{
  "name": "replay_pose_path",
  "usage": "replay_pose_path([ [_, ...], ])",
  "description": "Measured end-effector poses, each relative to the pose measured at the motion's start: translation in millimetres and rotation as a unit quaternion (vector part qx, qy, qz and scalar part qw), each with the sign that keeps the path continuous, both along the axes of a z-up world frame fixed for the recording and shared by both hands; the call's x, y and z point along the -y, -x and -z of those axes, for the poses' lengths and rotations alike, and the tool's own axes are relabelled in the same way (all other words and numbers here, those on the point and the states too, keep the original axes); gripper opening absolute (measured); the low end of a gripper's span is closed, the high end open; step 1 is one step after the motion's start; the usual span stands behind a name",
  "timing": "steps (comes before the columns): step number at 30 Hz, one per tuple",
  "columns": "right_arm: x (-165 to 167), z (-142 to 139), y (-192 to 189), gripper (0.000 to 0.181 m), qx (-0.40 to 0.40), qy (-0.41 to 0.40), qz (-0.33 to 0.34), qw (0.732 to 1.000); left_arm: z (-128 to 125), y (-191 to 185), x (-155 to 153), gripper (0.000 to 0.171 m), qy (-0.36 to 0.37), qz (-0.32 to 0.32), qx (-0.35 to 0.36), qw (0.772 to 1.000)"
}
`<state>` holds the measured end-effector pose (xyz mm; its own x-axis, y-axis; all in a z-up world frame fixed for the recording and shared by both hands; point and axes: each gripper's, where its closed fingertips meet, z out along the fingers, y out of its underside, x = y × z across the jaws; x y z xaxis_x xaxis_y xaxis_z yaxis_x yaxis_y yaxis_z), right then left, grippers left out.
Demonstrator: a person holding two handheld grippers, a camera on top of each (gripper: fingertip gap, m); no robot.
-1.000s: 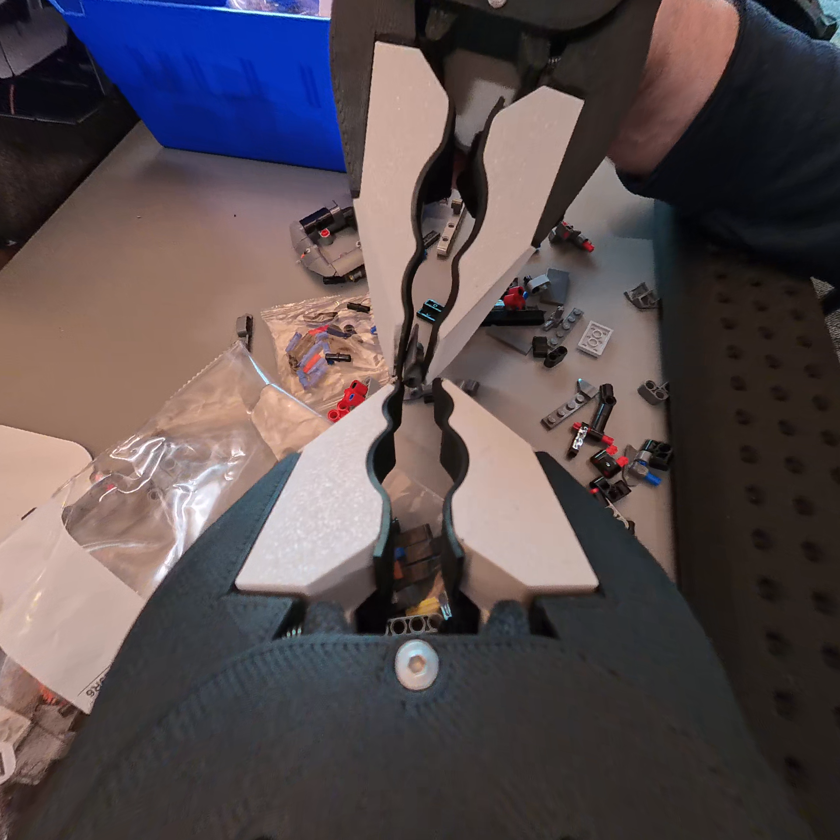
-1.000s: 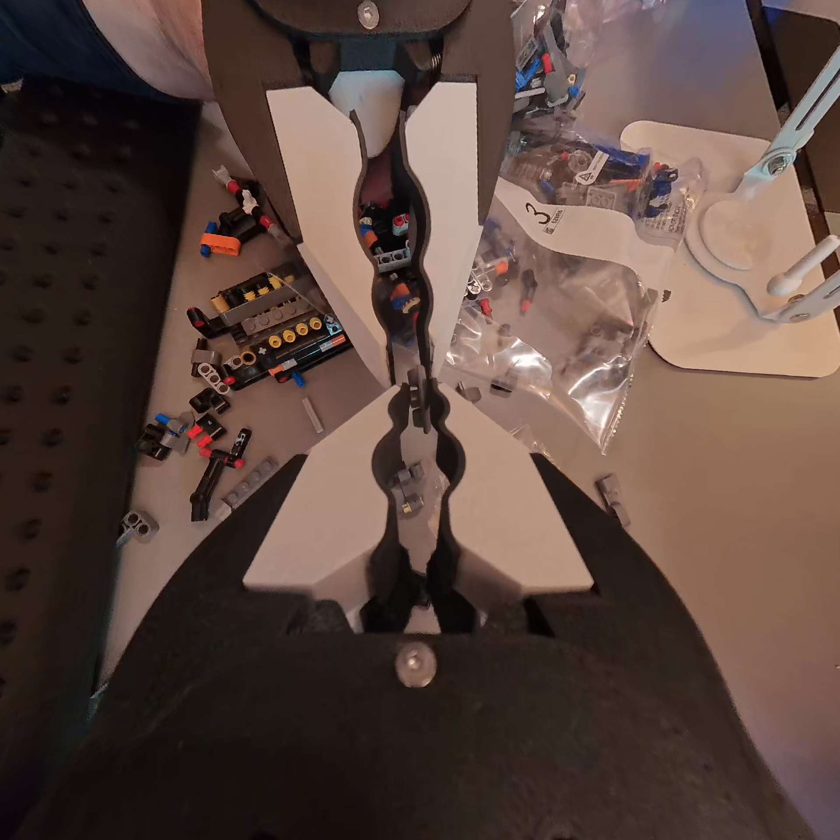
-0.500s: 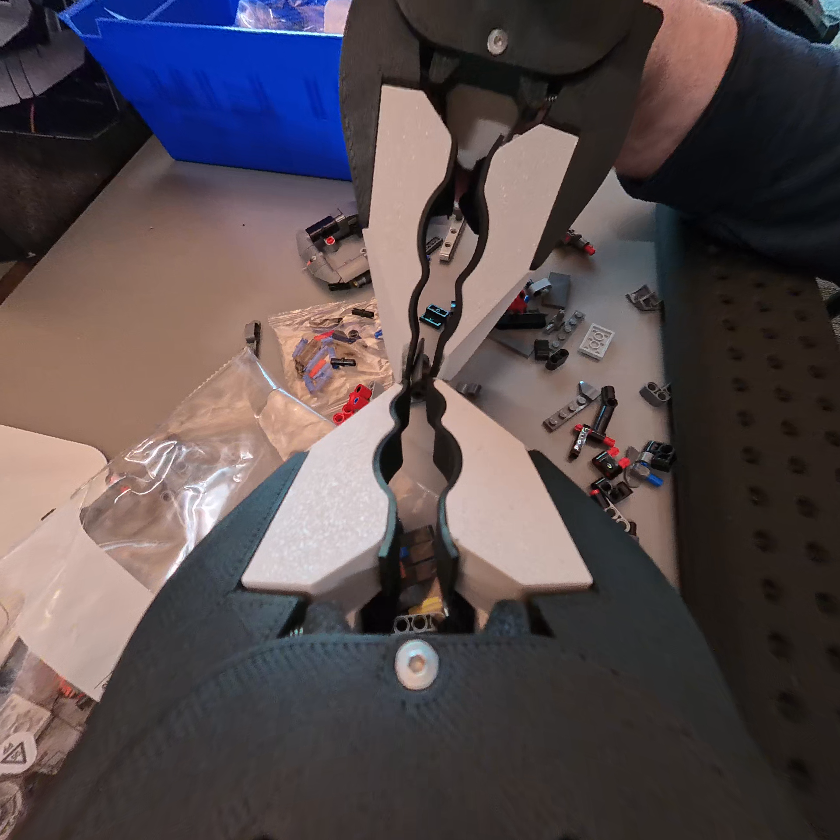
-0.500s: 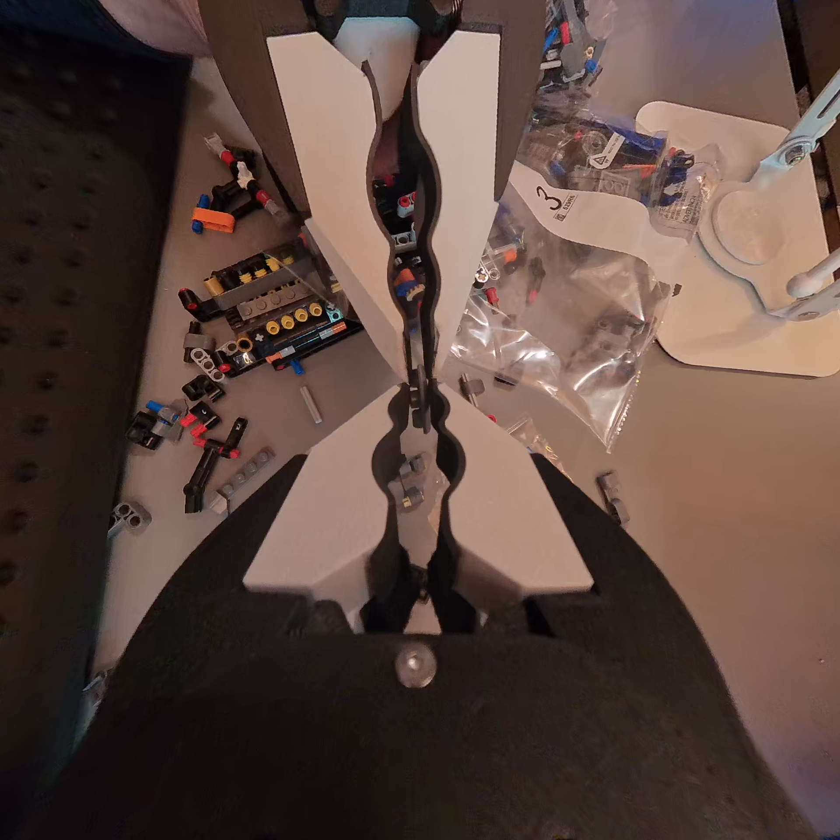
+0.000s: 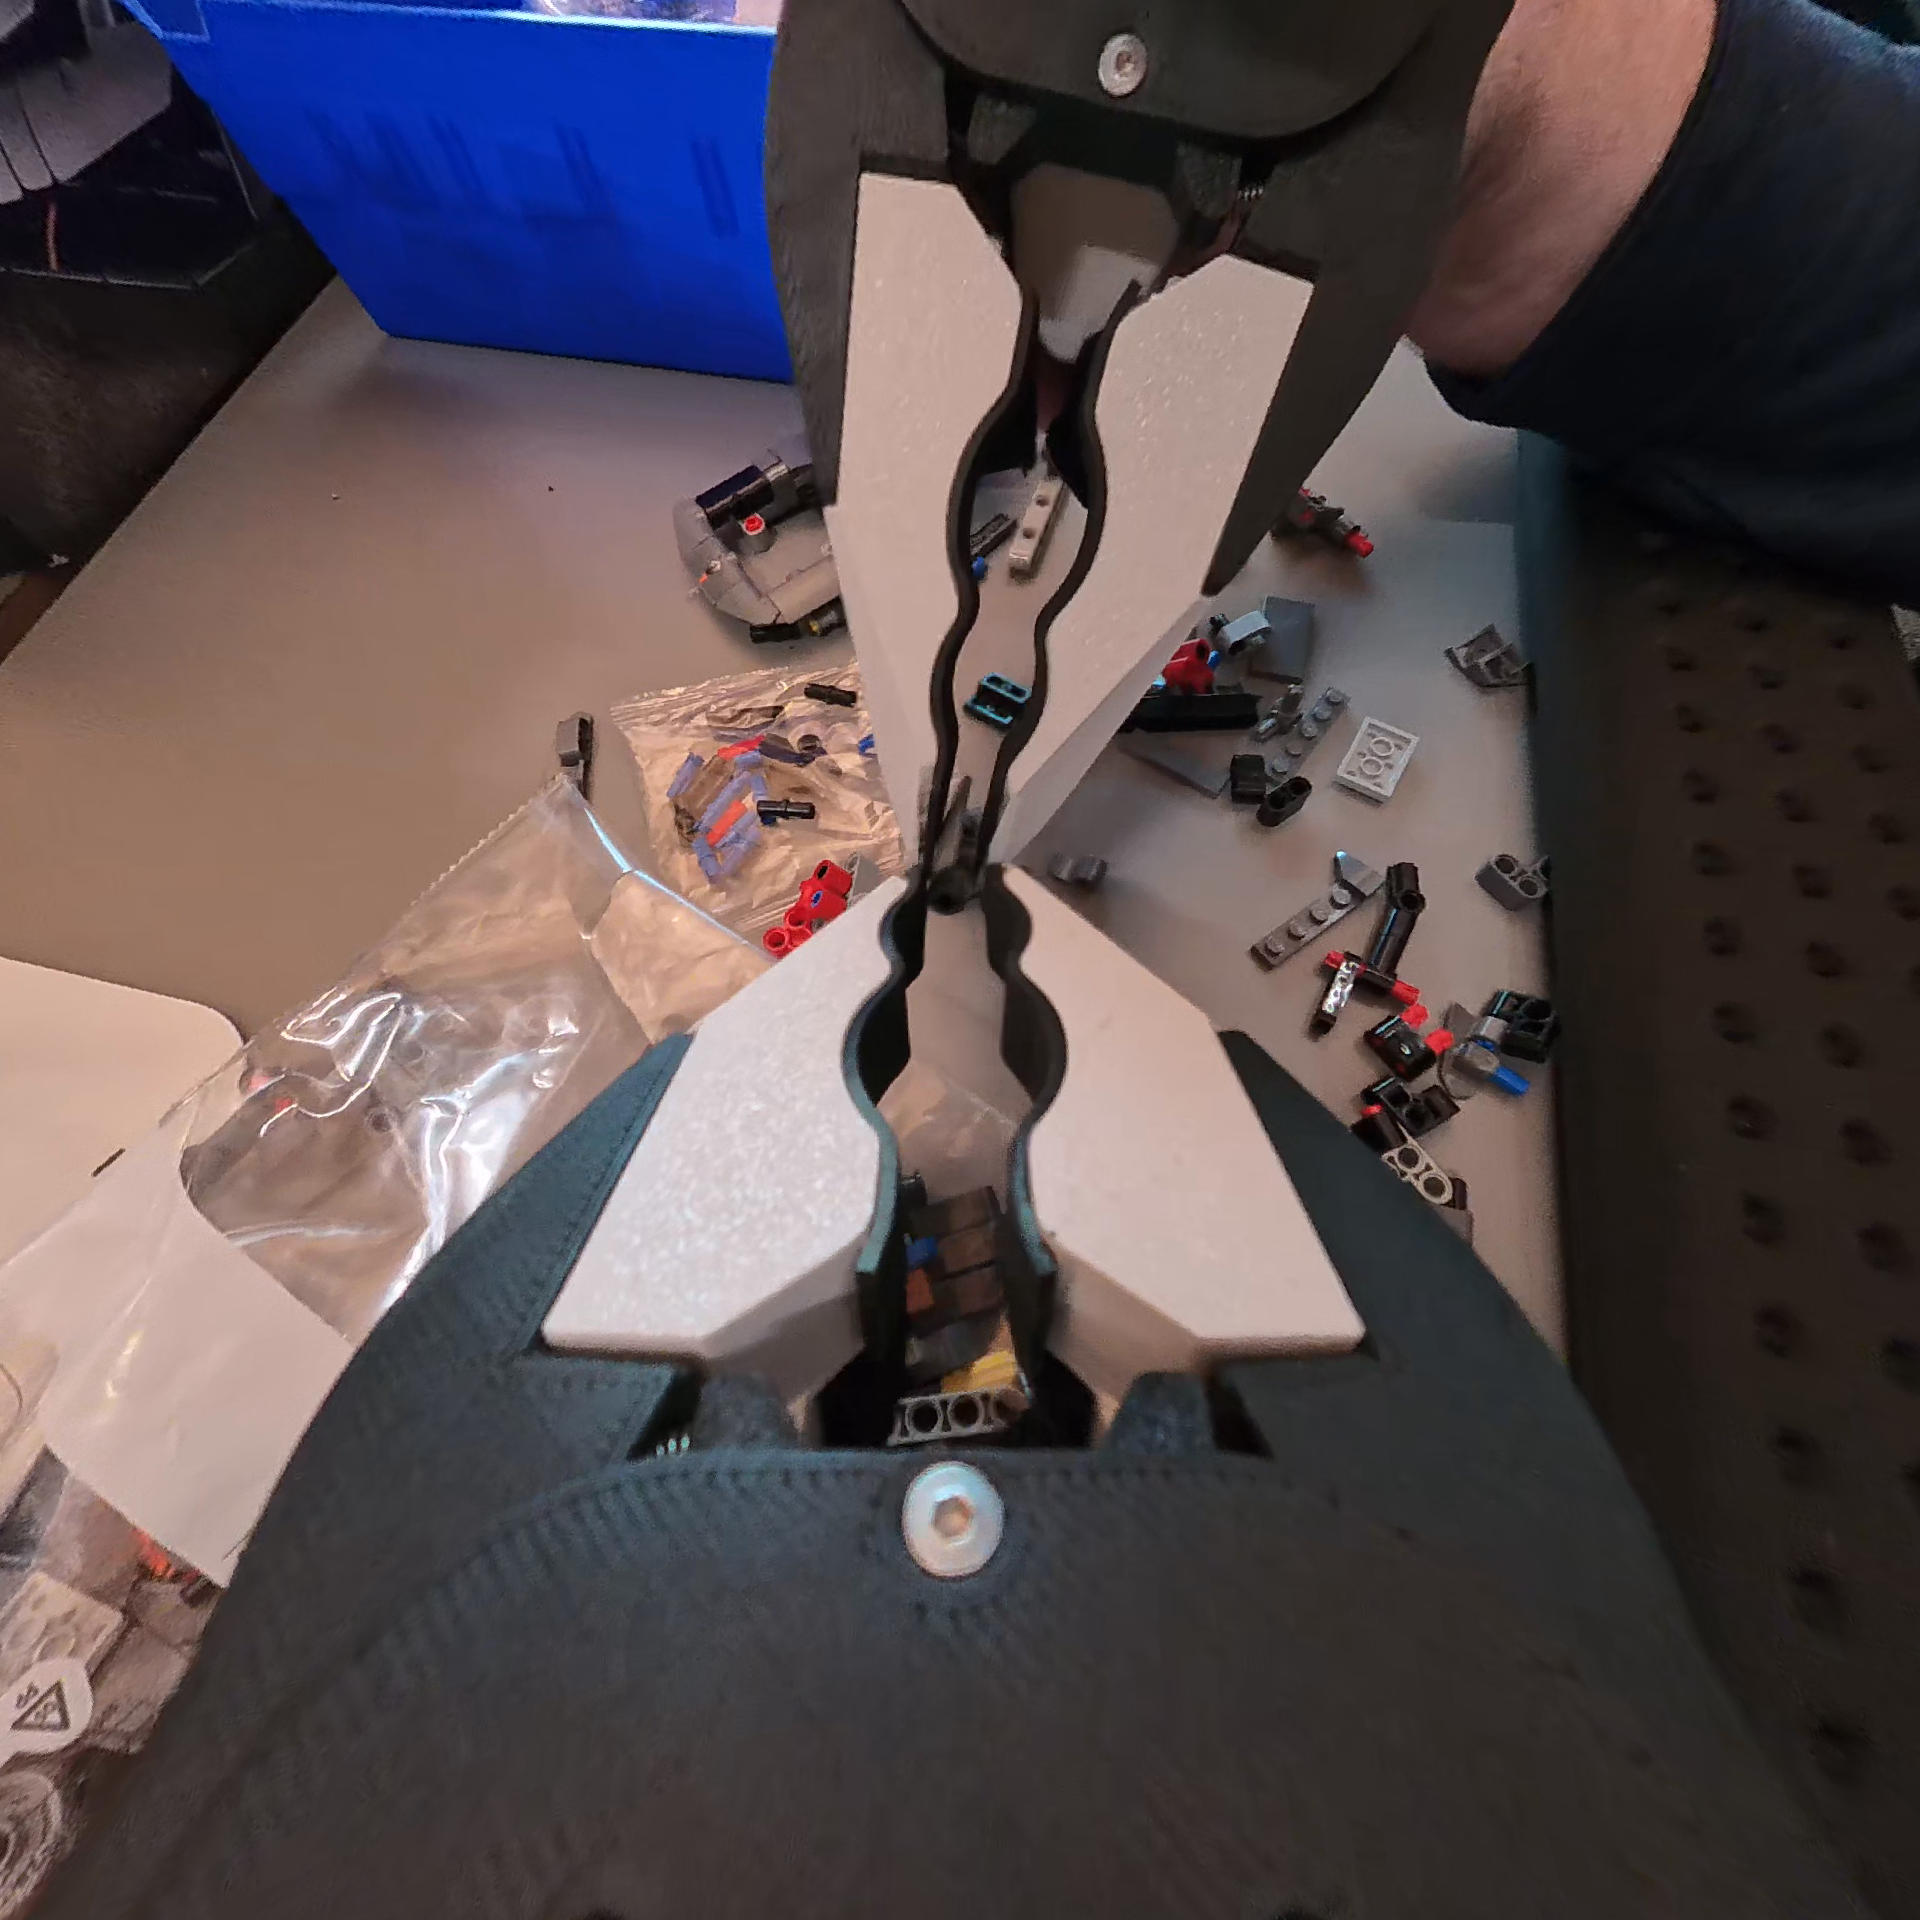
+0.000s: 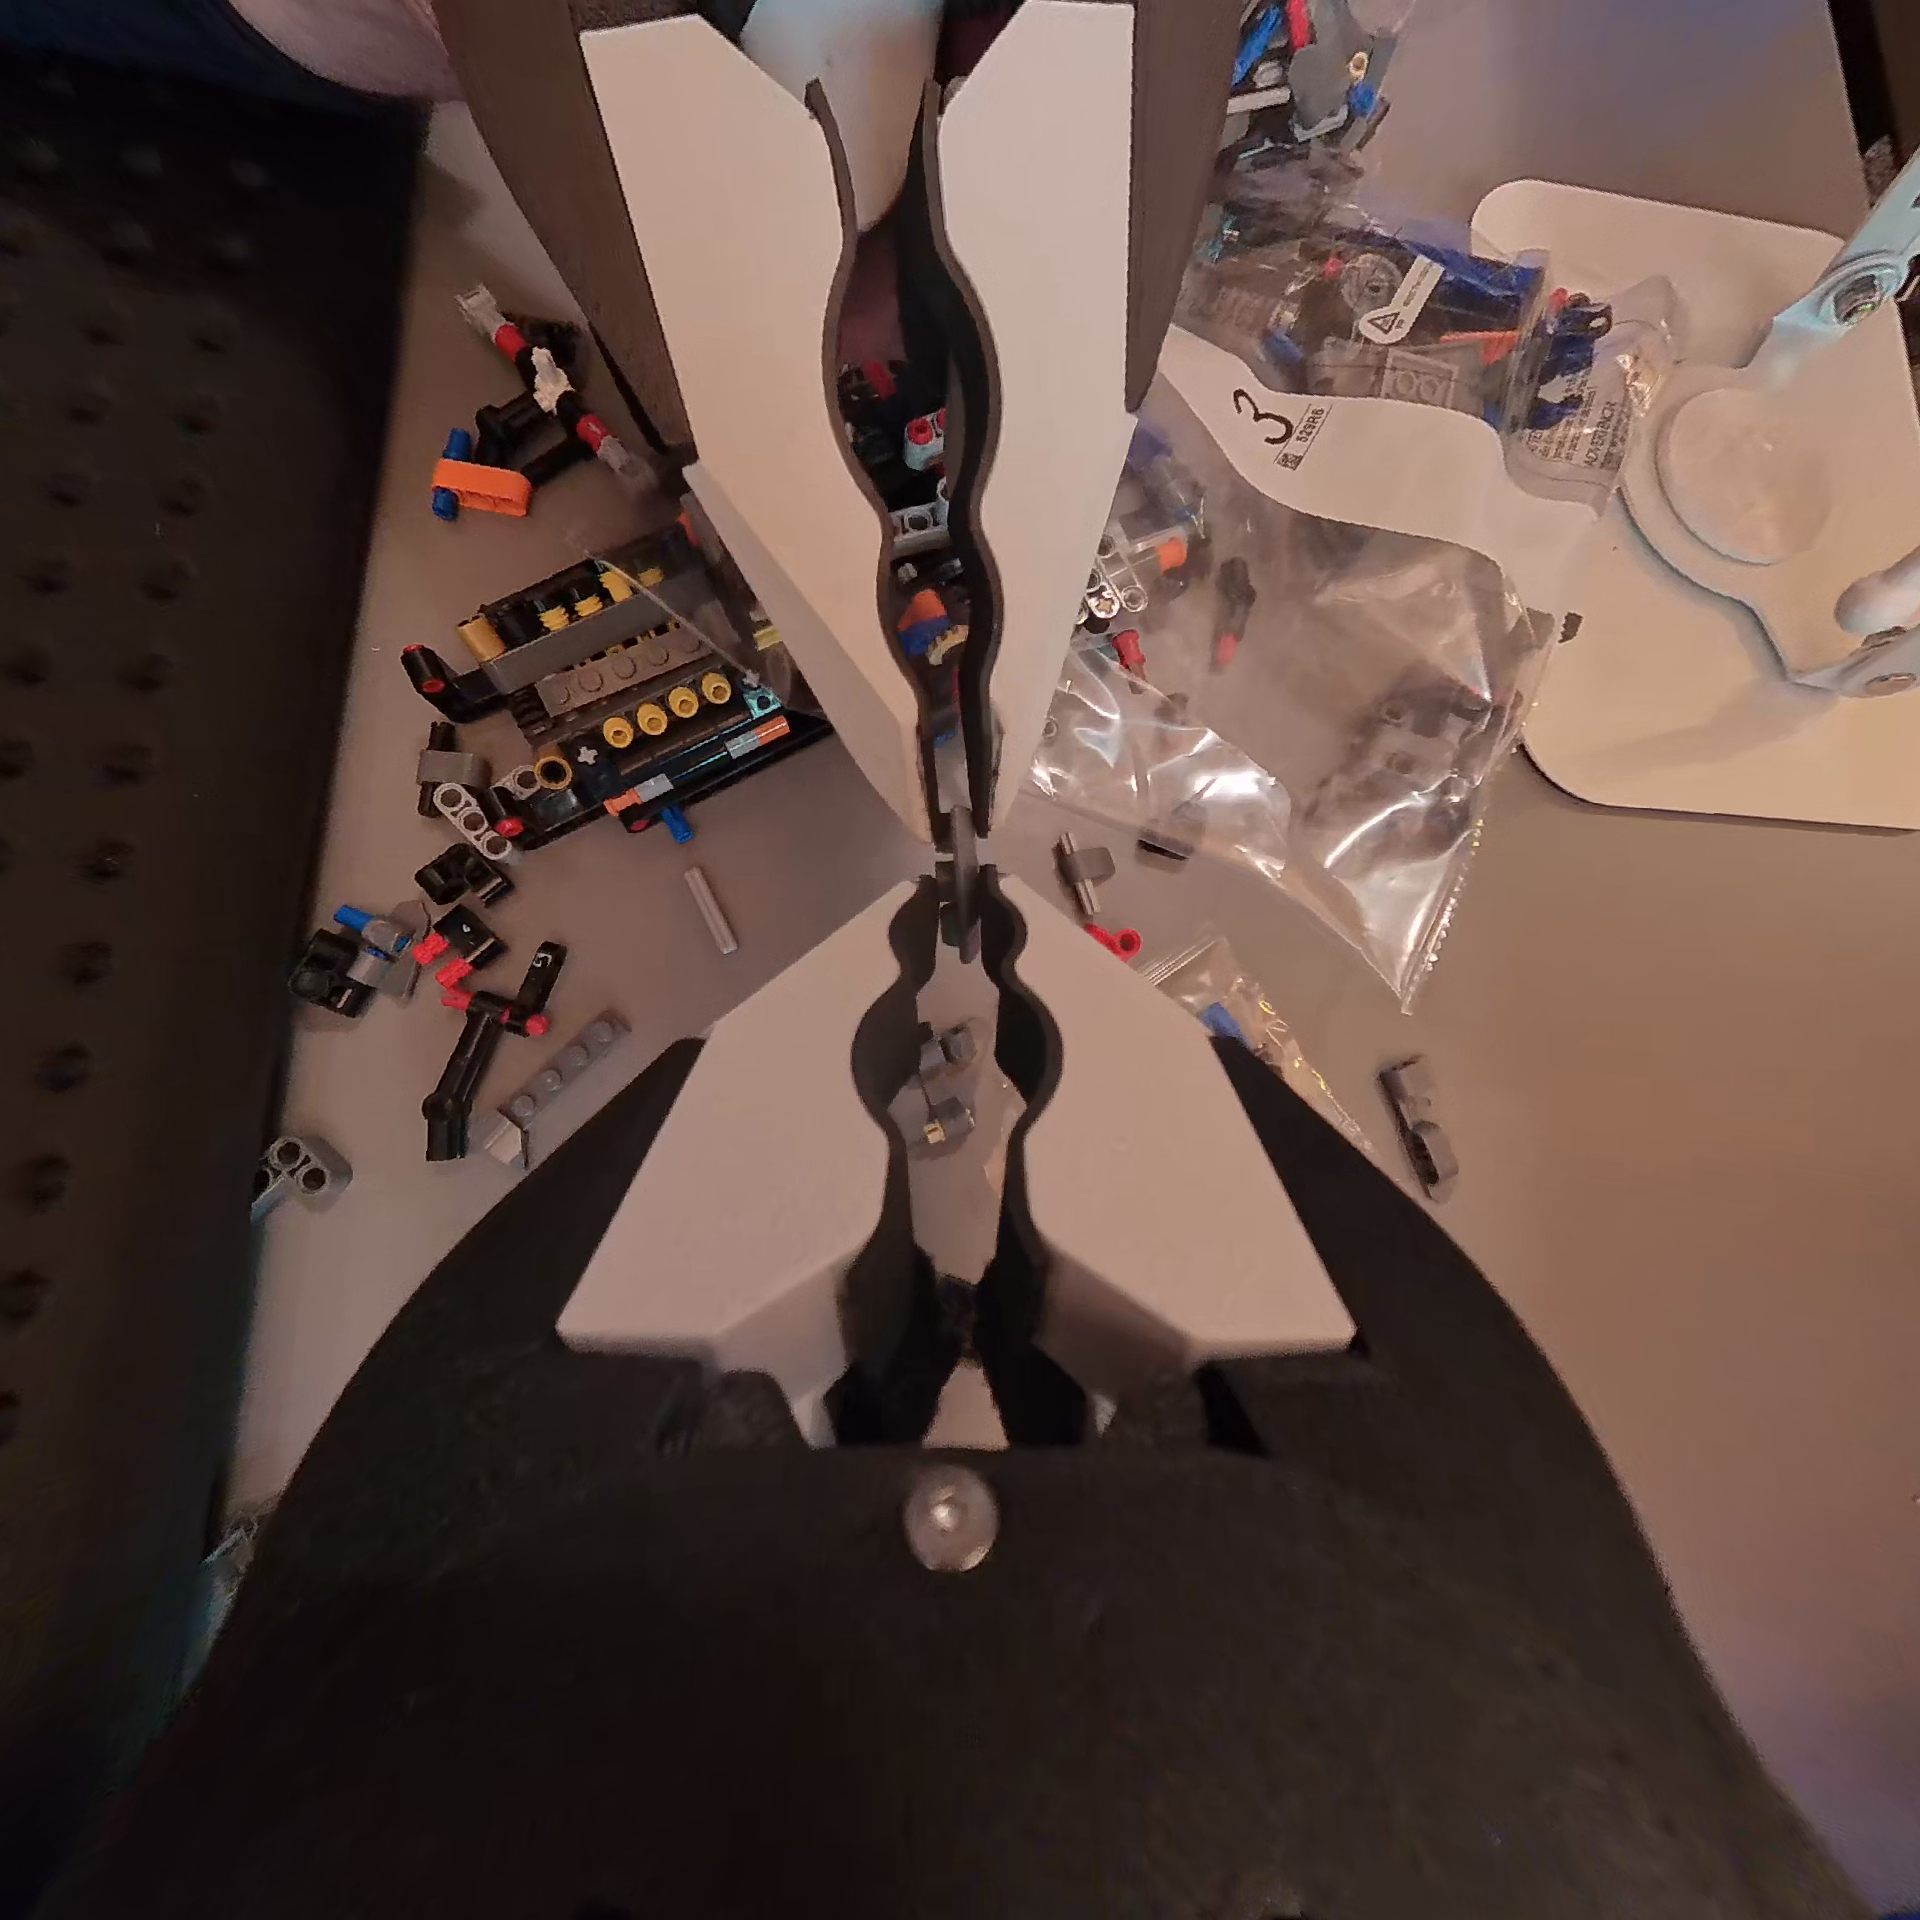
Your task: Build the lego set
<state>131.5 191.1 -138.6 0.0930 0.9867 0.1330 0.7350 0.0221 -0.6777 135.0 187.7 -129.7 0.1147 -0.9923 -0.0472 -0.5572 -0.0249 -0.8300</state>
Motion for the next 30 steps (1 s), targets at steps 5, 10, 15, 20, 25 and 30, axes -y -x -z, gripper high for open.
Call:
replay_pose_path([
  [5,-1,-2,0,0.004,-0.005,-0.001,0.001,1.000,3,1,-2,0.006,-0.008,-0.004,-0.009,1.000],
  [10,0,-4,1,0.004,-0.009,-0.003,-0.001,1.000,-1,1,-1,0.005,-0.012,-0.001,-0.005,1.000],
  [15,3,-16,1,0.005,-0.040,-0.004,-0.010,0.999,-12,1,2,0.005,0.016,0.003,0.029,0.999],
  [20,4,-14,0,0.004,-0.030,-0.016,-0.015,0.999,-11,1,3,0.005,0.028,0.005,0.029,0.999],
  [25,7,-21,0,0.004,-0.046,-0.014,-0.021,0.999,-16,1,5,0.004,0.022,0.010,0.031,0.999],
  [30,8,-22,0,0.004,-0.047,-0.015,-0.021,0.999,-18,1,6,0.004,0.055,0.011,0.045,0.997],
])
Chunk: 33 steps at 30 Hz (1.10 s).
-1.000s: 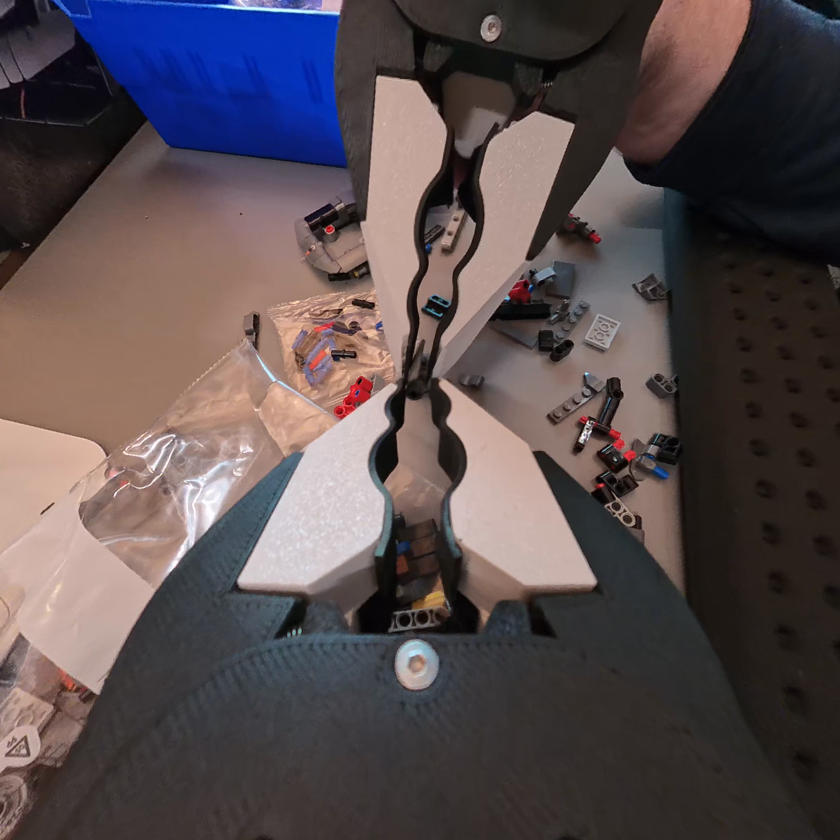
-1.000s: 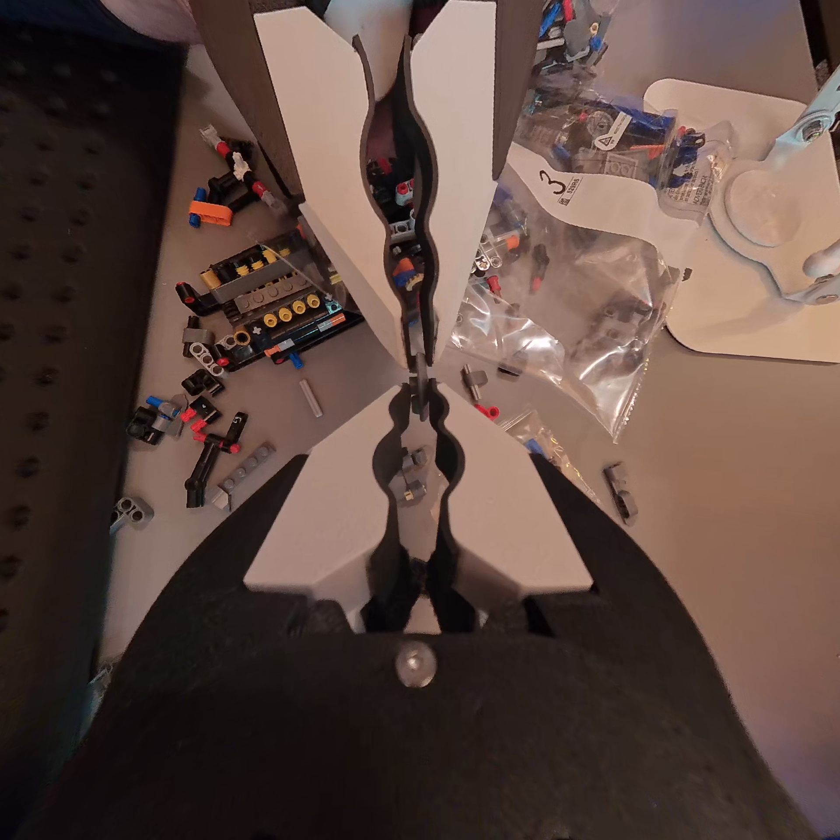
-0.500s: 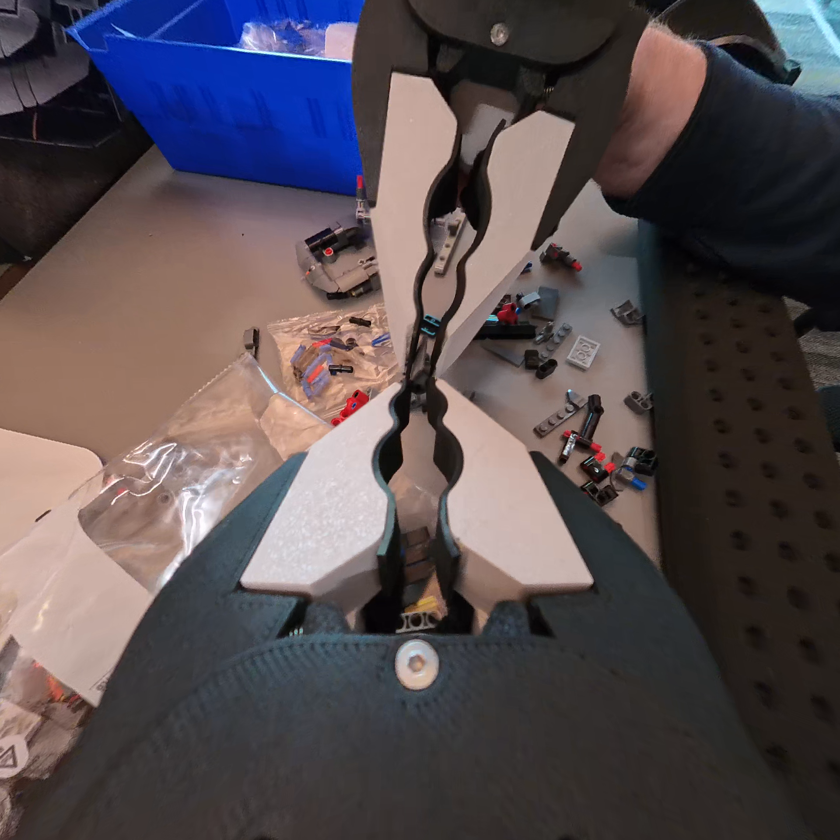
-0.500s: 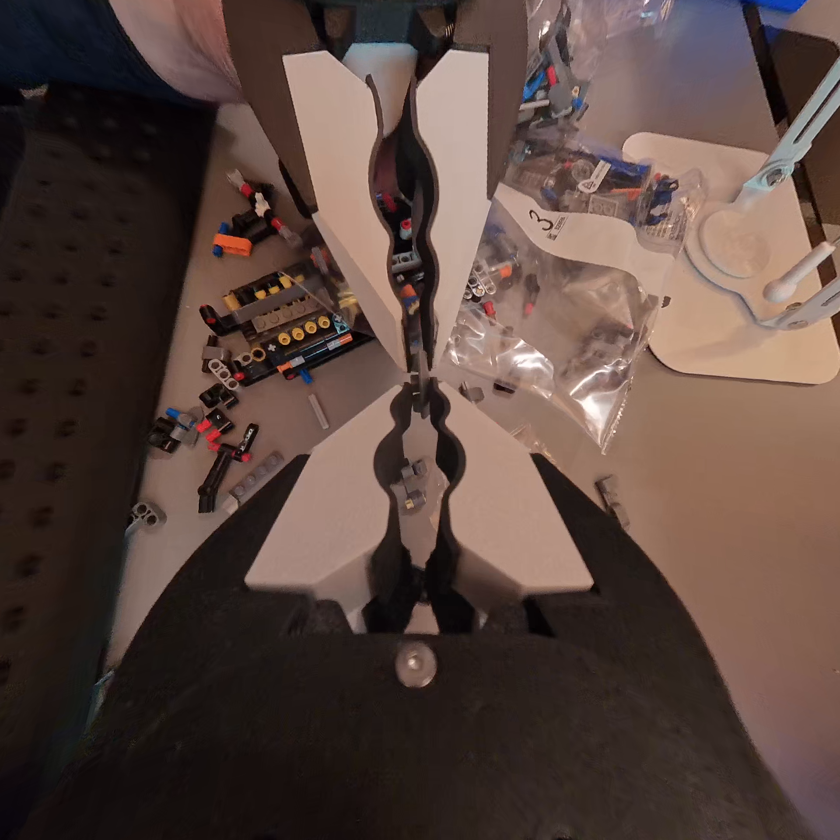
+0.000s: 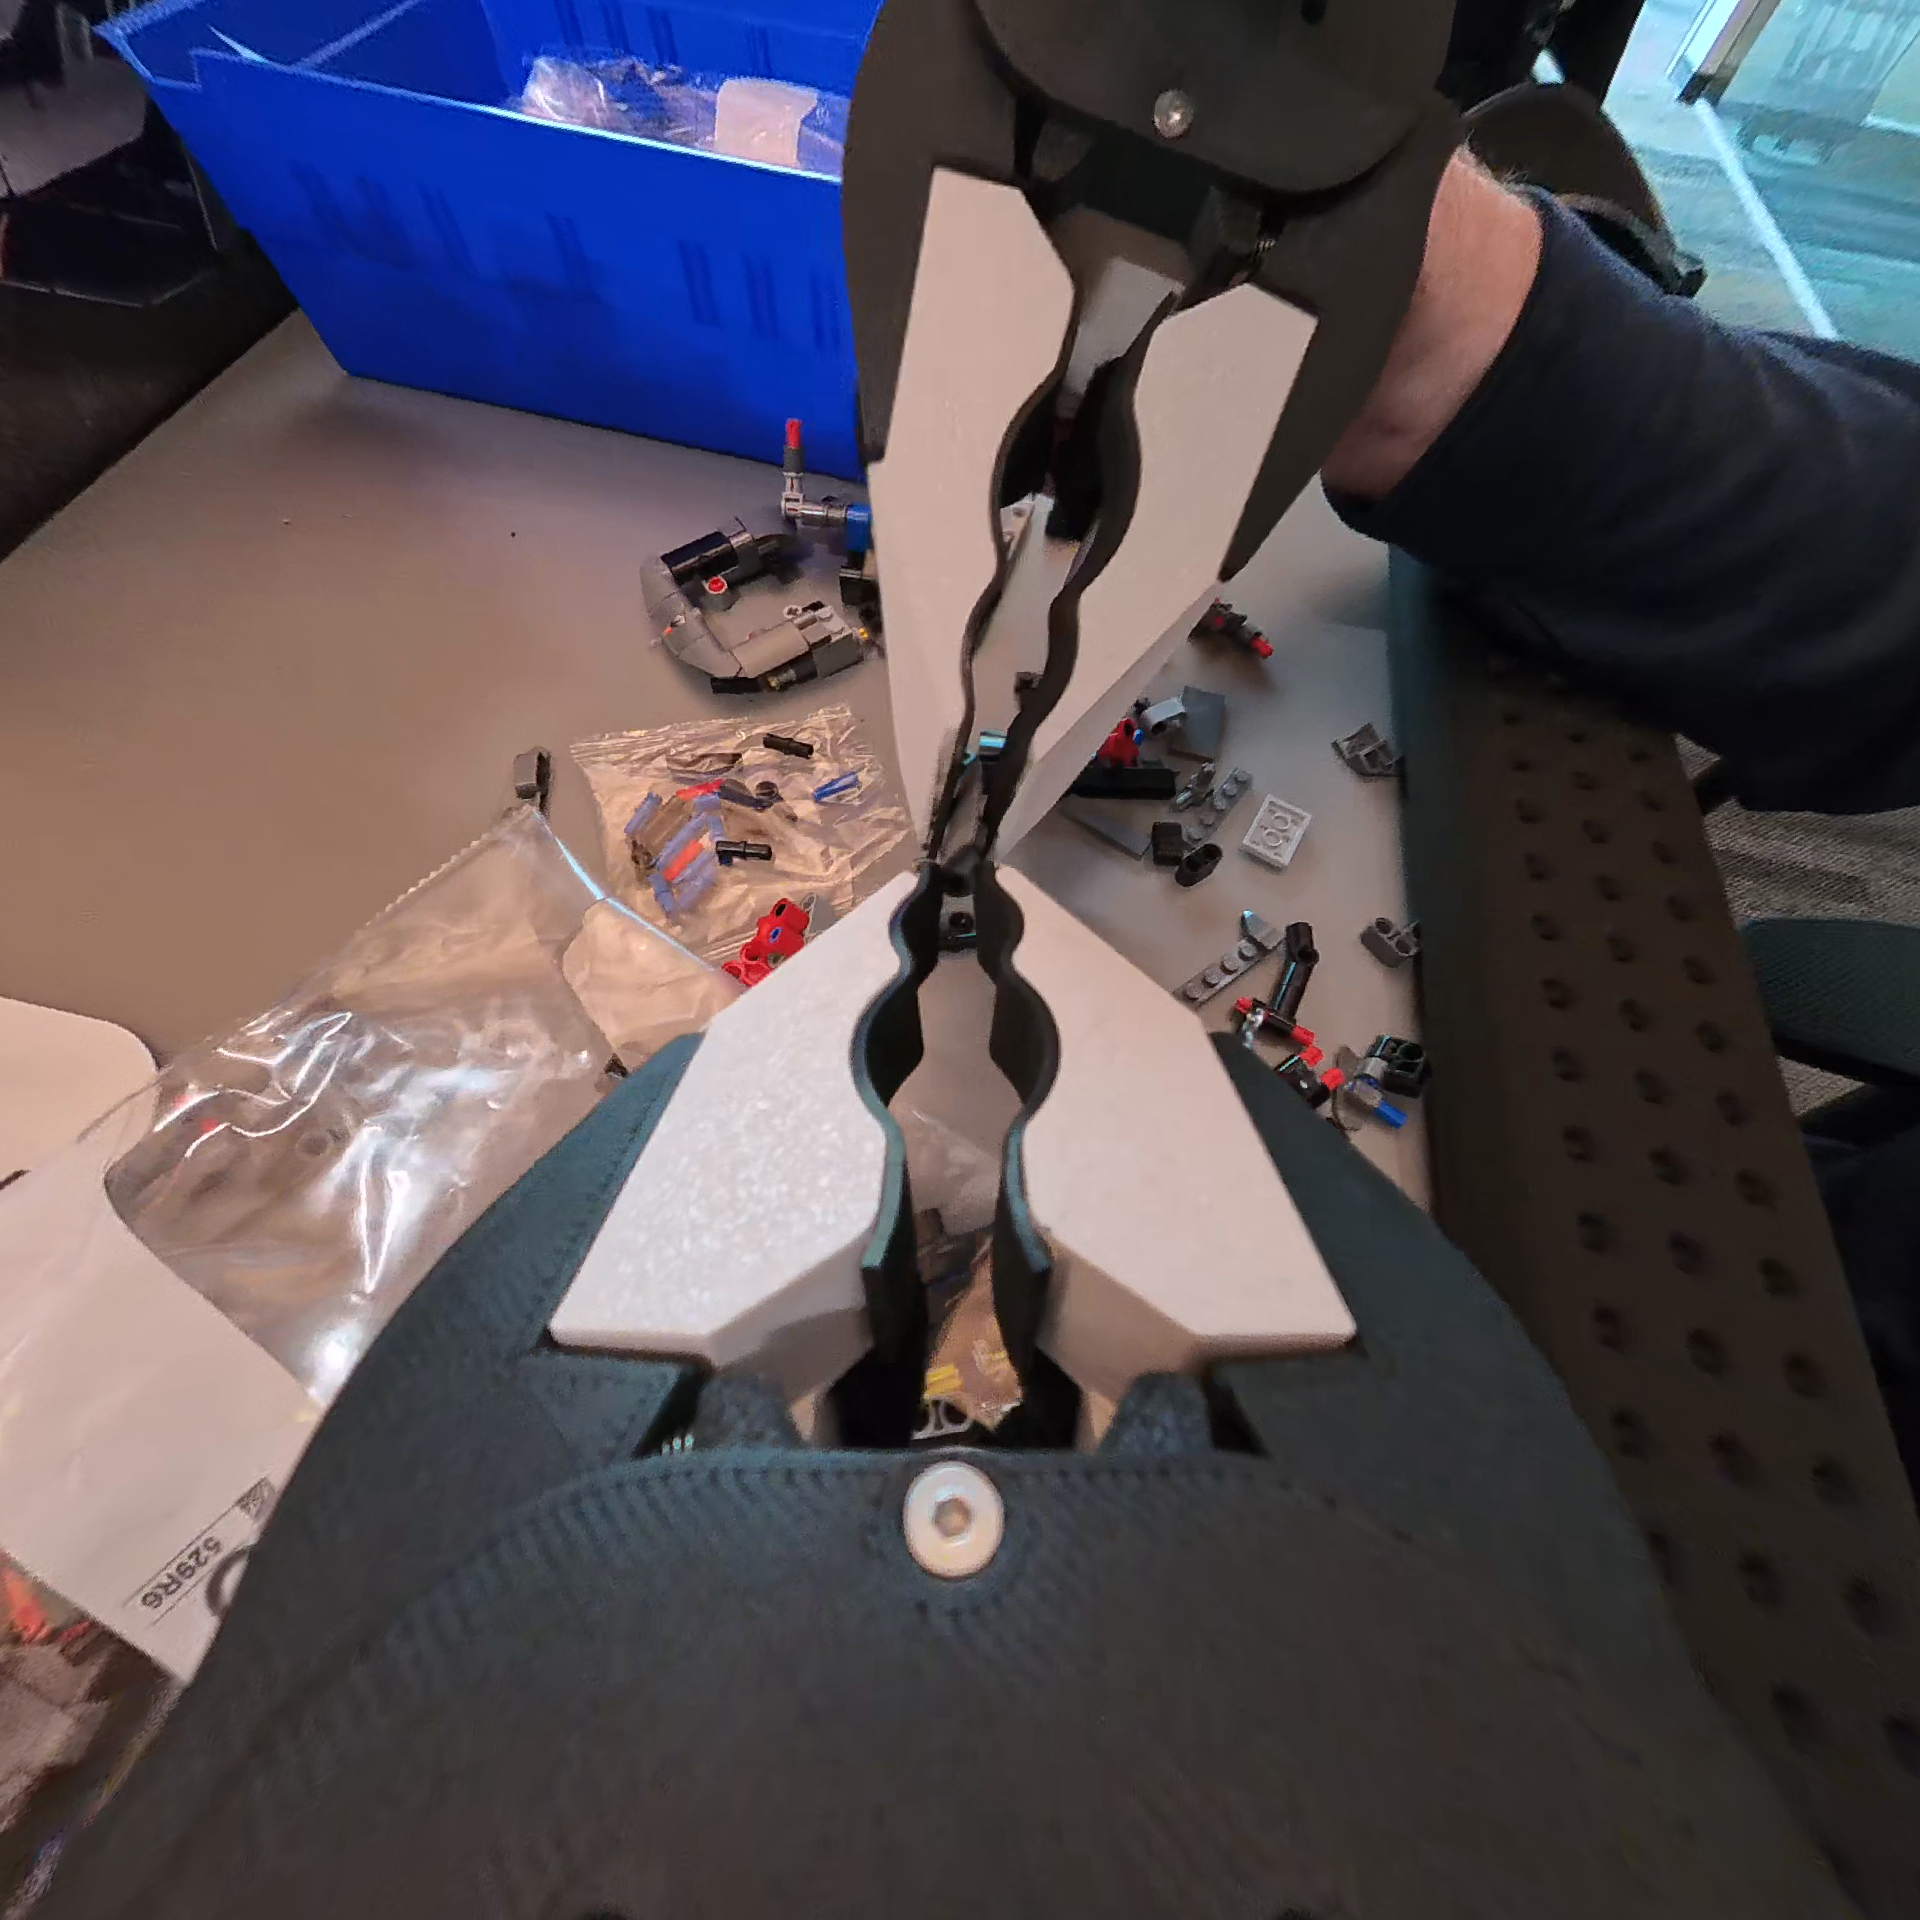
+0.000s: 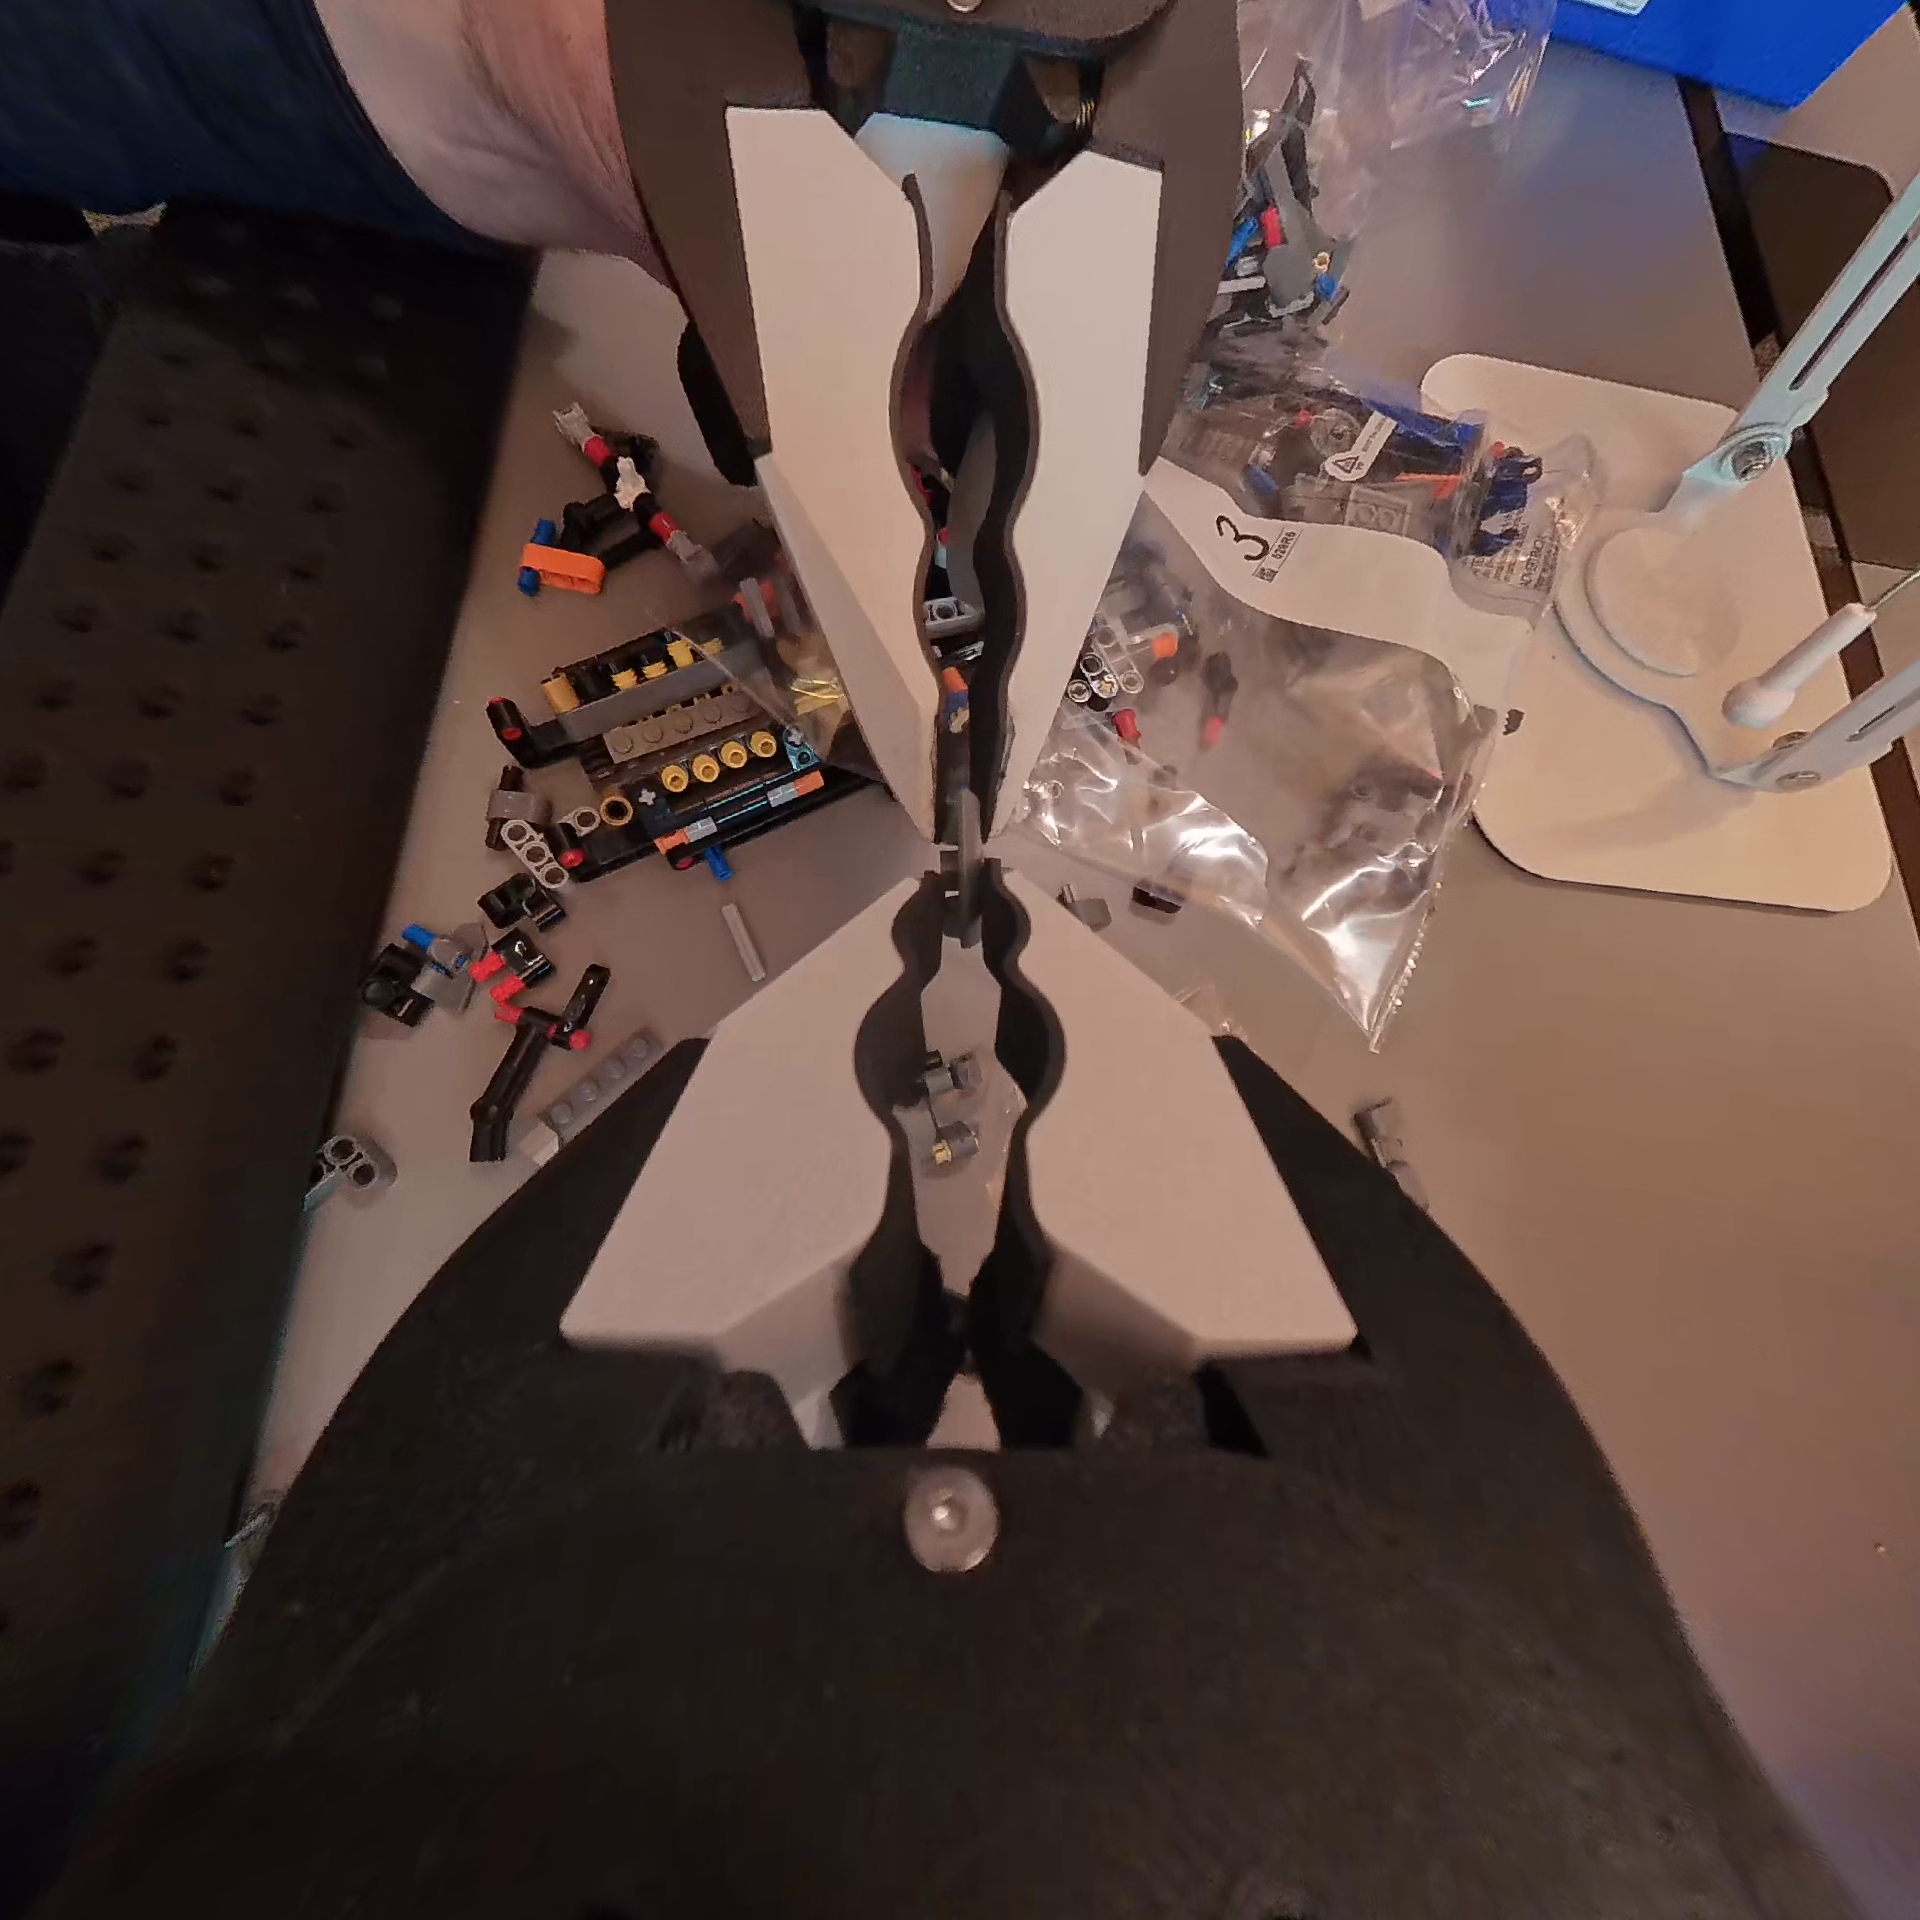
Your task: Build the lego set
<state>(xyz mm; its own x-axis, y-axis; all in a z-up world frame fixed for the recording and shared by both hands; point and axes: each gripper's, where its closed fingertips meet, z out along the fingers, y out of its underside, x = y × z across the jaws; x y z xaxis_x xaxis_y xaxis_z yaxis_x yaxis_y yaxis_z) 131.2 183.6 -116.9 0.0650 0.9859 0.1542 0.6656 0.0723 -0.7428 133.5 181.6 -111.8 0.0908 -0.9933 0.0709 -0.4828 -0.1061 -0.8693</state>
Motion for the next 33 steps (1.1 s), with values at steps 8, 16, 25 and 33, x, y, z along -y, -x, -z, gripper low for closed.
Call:
replay_pose_path([
  [8,4,-5,0,0.004,-0.020,0.023,-0.007,1.000,-3,1,3,0.005,-0.047,0.006,-0.016,0.999],
  [16,8,-9,-1,0.005,-0.038,0.054,-0.013,0.998,-7,2,6,0.004,-0.051,0.012,-0.013,0.999],
  [25,4,-31,-23,0.004,-0.066,0.022,0.012,0.998,-9,21,-11,0.000,0.012,-0.025,0.011,1.000],
  [33,2,-5,-14,0.005,-0.035,0.078,0.015,0.996,0,6,-8,0.006,0.001,-0.018,0.006,1.000],
])
